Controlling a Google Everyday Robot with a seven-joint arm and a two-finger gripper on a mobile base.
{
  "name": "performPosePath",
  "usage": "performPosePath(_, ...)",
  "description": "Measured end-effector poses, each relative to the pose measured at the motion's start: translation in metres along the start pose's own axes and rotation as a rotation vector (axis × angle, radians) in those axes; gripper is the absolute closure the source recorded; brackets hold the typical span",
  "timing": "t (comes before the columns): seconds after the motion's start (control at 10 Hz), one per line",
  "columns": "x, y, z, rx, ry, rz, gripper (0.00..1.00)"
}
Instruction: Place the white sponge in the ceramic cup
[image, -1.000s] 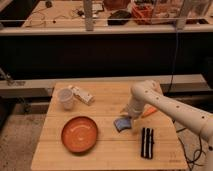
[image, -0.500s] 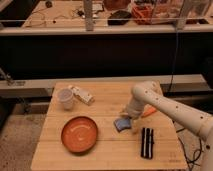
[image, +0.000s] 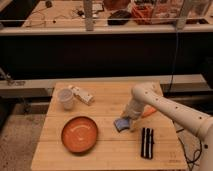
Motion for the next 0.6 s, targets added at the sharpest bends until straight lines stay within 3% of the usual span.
performPosePath(0.5, 0.0006, 0.0006, -0.0045, 0.003, -0.017, 0.008, 0.95)
performPosePath(0.6, 0.0012, 0.001, -0.0069, 0.004, -0.02, 0.008, 0.99)
